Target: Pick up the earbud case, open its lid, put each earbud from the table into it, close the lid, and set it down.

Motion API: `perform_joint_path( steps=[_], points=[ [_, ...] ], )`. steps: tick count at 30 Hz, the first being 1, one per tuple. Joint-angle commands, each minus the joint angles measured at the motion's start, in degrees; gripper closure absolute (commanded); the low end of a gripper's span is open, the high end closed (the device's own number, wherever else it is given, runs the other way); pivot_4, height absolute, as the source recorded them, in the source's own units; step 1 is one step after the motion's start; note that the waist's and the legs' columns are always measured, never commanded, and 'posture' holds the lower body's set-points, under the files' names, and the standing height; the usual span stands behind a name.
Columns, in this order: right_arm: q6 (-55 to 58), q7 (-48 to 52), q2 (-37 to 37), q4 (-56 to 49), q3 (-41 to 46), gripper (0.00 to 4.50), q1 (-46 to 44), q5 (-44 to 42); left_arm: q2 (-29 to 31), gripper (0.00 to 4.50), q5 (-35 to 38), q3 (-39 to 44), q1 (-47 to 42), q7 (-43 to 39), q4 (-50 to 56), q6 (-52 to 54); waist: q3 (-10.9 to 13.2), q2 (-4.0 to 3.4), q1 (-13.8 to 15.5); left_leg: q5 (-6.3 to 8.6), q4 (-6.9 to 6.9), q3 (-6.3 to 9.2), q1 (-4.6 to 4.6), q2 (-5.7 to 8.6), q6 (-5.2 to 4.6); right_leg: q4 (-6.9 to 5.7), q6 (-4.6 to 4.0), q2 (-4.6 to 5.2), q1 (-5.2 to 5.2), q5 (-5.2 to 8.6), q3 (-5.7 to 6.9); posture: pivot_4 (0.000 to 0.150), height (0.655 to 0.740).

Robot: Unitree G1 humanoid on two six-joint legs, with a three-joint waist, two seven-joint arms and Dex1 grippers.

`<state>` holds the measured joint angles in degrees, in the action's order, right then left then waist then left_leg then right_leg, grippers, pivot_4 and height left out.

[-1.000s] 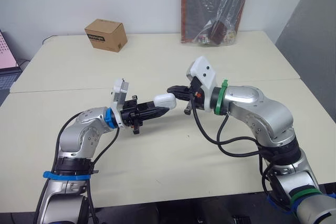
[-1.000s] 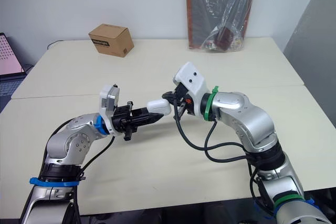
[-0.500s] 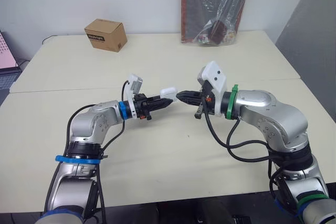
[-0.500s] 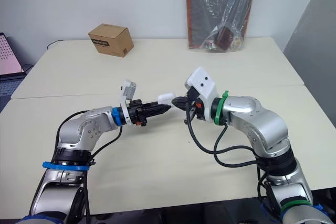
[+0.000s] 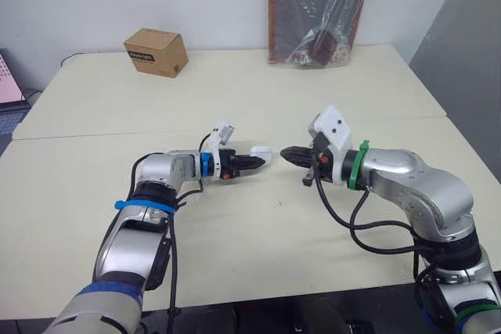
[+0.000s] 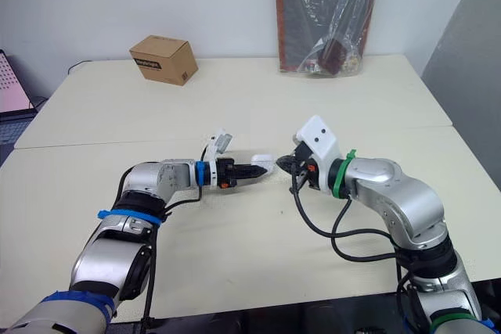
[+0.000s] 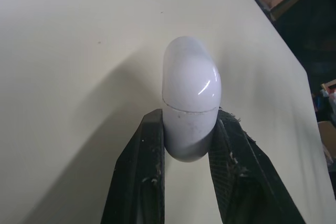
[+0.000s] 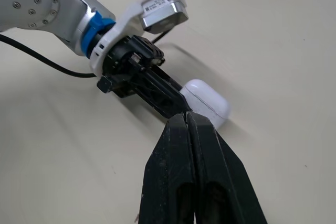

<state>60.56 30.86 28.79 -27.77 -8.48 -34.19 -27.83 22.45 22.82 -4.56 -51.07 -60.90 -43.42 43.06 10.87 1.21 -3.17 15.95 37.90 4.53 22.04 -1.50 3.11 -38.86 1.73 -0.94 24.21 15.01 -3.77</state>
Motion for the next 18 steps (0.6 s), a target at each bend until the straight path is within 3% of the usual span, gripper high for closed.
perform_joint_path(
  steps=[1,9,18],
  points=[
    [-0.2,-0.9,0.8,-2.6,1.2,4.45,0.4,0.3,0.6,3.74,-1.6,0.5,-1.7,-0.9,-1.0,-1.0,0.0,0.0,0.0,0.0,0.0,0.0,0.0,0.0,0.0,0.0,0.02,0.0,0.0,0.01,0.0,0.15,0.74],
    [-0.7,-1.0,1.0,-2.1,0.4,4.45,1.0,0.3,0.9,3.74,-5.1,0.6,-1.5,0.7,-2.8,-2.8,0.0,0.0,0.0,0.0,0.01,0.0,-0.02,-0.01,0.0,-0.03,0.03,0.0,0.0,0.01,-0.01,0.15,0.74],
    [-1.2,-0.7,0.7,-1.7,-0.2,4.5,1.0,0.2,3.6,0.95,-7.4,0.3,-0.1,0.4,-1.3,-4.0,0.0,0.0,-0.2,-0.01,0.04,-0.02,-0.13,-0.02,0.0,-0.09,0.07,-0.02,-0.06,0.04,-0.05,0.15,0.74]
  ],
)
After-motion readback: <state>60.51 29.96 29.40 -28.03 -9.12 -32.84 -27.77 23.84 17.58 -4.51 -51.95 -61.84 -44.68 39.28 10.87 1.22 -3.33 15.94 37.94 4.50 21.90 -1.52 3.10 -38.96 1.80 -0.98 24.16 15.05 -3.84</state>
